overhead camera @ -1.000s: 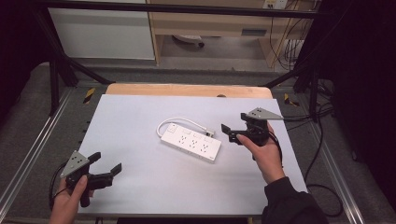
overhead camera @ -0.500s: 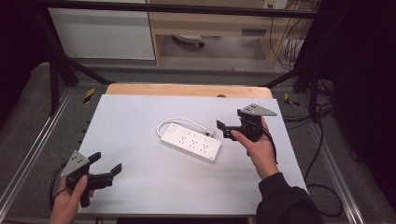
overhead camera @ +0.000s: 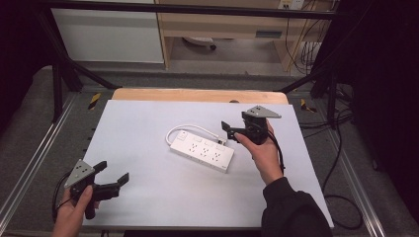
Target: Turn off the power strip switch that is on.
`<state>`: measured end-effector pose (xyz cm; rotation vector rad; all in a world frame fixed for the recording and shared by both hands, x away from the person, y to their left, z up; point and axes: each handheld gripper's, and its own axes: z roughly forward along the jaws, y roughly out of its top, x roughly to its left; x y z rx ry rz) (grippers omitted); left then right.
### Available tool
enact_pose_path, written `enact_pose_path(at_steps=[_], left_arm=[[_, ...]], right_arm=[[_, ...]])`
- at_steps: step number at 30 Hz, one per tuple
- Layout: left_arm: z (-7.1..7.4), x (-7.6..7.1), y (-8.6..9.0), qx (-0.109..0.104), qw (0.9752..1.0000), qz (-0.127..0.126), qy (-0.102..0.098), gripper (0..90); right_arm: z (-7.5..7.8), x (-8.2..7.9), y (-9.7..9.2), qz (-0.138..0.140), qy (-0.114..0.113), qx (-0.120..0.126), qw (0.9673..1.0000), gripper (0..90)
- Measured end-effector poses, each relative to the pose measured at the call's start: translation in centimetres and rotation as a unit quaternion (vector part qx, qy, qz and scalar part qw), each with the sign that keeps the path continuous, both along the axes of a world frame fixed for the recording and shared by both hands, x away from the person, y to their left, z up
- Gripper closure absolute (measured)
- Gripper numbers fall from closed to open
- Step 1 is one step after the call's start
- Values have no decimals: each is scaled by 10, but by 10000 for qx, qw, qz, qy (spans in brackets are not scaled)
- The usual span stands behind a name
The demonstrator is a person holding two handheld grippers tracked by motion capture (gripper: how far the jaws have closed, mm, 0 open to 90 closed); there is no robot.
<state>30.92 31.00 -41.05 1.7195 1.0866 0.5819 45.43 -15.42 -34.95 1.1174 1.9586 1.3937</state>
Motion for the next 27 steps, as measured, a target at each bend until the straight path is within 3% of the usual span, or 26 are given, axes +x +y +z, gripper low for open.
enact_pose_path(at_steps=[10, 27], left_arm=[[0, 0, 0, 14, 10000, -10, -9, 52], [0, 0, 0, 34, 10000, -28, -2, 52]], right_arm=[[-5, 14, 17, -8, -242, -10, 9997, 481], [-6, 30, 32, 28, -520, -121, 9986, 787]])
